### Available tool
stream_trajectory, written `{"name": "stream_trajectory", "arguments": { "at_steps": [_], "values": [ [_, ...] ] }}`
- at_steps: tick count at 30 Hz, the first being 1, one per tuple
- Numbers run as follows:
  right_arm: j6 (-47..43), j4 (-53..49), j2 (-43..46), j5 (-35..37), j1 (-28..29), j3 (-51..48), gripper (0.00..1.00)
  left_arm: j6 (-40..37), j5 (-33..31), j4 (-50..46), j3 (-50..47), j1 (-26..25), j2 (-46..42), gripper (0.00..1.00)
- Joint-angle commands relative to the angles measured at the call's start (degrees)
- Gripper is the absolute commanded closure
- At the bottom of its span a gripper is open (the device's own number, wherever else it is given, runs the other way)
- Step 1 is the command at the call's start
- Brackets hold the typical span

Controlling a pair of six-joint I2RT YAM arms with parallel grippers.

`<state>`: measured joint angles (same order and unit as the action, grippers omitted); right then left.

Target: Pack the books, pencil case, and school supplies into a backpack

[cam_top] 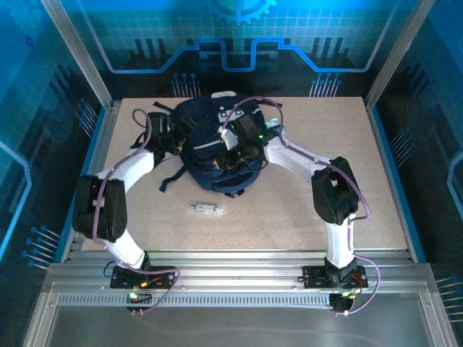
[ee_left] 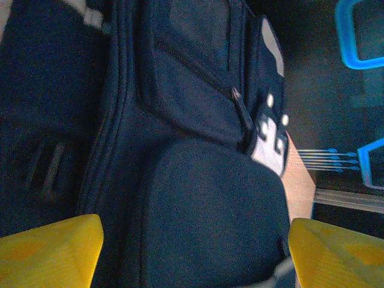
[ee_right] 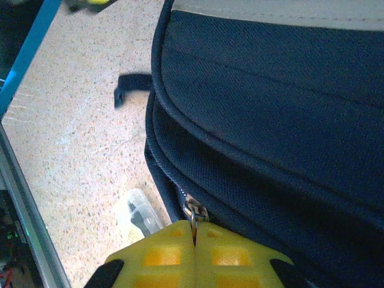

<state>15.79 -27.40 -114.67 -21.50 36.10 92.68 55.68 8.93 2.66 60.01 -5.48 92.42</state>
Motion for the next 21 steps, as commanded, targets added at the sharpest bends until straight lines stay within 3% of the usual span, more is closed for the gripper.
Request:
{"name": "stream_trajectory", "arguments": {
  "at_steps": [1,7,16,18,20,21],
  "values": [
    [3.80,2.79,-1.77,-0.10,-0.06,2.66,1.00,3.26,1.03,-1.64,-7.18,-0.92,-7.71,0.19],
    [7.65,5.38,-2.35,-2.93,0.37,2.06,1.00,12.18,-4.34,2.90,-17.45,-6.69,-13.58,0.20],
    [11.54,7.71,0.48,-5.51,2.68,-1.57,1.00,16.74,-9.27,10.62,-15.01,-9.35,-5.46,0.27],
    [11.08,7.58,0.91,-5.94,3.29,-2.21,1.00,16.50,-9.78,12.15,-14.09,-9.46,-3.88,0.34],
    [10.05,6.21,1.07,-5.29,3.80,-2.64,1.00,15.60,-10.41,12.79,-13.07,-9.47,-2.72,0.48],
    [9.27,5.24,1.20,-4.45,3.89,-3.00,1.00,15.05,-10.89,12.81,-12.60,-9.44,-2.31,0.60]
  ]
}}
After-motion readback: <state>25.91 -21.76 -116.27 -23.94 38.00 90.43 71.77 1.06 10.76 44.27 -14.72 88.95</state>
